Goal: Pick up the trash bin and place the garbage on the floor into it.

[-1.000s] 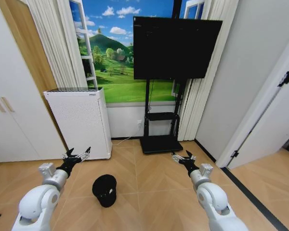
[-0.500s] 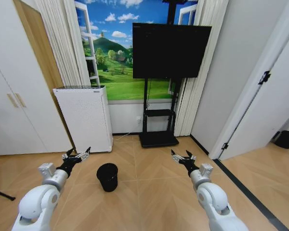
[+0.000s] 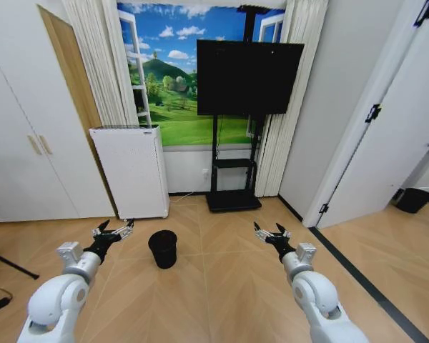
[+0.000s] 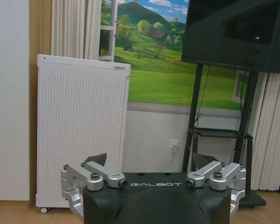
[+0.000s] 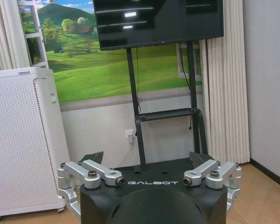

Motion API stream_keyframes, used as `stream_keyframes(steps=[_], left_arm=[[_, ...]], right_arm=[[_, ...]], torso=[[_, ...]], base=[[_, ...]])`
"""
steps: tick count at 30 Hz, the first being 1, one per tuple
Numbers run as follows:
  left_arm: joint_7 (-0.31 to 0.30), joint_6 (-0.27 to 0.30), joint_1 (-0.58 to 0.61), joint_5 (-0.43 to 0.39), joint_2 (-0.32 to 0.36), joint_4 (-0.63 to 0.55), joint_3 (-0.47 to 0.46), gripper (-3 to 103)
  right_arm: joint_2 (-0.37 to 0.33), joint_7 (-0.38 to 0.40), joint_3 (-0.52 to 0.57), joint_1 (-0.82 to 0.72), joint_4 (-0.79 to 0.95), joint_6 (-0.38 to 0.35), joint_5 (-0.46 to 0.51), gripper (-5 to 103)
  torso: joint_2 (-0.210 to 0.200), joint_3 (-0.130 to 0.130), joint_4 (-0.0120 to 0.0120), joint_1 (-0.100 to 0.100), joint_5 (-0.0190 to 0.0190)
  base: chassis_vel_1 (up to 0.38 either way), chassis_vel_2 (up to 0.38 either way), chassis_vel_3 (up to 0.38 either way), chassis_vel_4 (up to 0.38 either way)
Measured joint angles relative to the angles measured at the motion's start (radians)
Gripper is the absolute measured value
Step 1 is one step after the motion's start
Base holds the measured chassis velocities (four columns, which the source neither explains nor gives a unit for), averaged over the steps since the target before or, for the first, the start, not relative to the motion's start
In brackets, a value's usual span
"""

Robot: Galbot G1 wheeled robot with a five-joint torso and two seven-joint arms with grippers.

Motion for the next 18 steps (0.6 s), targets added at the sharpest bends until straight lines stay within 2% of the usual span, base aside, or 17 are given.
stream_keyframes(steps=[9, 10, 12, 15, 18], left_arm=[[0.000, 0.000, 0.000, 0.000, 0.000, 0.000, 0.000, 100], [0.000, 0.000, 0.000, 0.000, 0.000, 0.000, 0.000, 100], [0.000, 0.000, 0.000, 0.000, 0.000, 0.000, 0.000, 100], [0.000, 0.000, 0.000, 0.000, 0.000, 0.000, 0.000, 100], [0.000, 0.000, 0.000, 0.000, 0.000, 0.000, 0.000, 100]], right_arm=[[0.000, 0.000, 0.000, 0.000, 0.000, 0.000, 0.000, 100], [0.000, 0.000, 0.000, 0.000, 0.000, 0.000, 0.000, 100], [0.000, 0.000, 0.000, 0.000, 0.000, 0.000, 0.000, 100], [0.000, 0.000, 0.000, 0.000, 0.000, 0.000, 0.000, 100], [0.000, 0.000, 0.000, 0.000, 0.000, 0.000, 0.000, 100]], torso=[[0.000, 0.000, 0.0000, 0.000, -0.0005], [0.000, 0.000, 0.0000, 0.000, 0.0004], [0.000, 0.000, -0.0001, 0.000, -0.0006], [0.000, 0.000, 0.0002, 0.000, 0.0003], [0.000, -0.001, 0.0002, -0.001, -0.0003]], base=[[0.183, -0.175, -0.176, 0.193], [0.198, -0.172, -0.173, 0.192], [0.154, -0.172, -0.174, 0.161], [0.134, -0.145, -0.152, 0.137], [0.080, -0.088, -0.072, 0.081]])
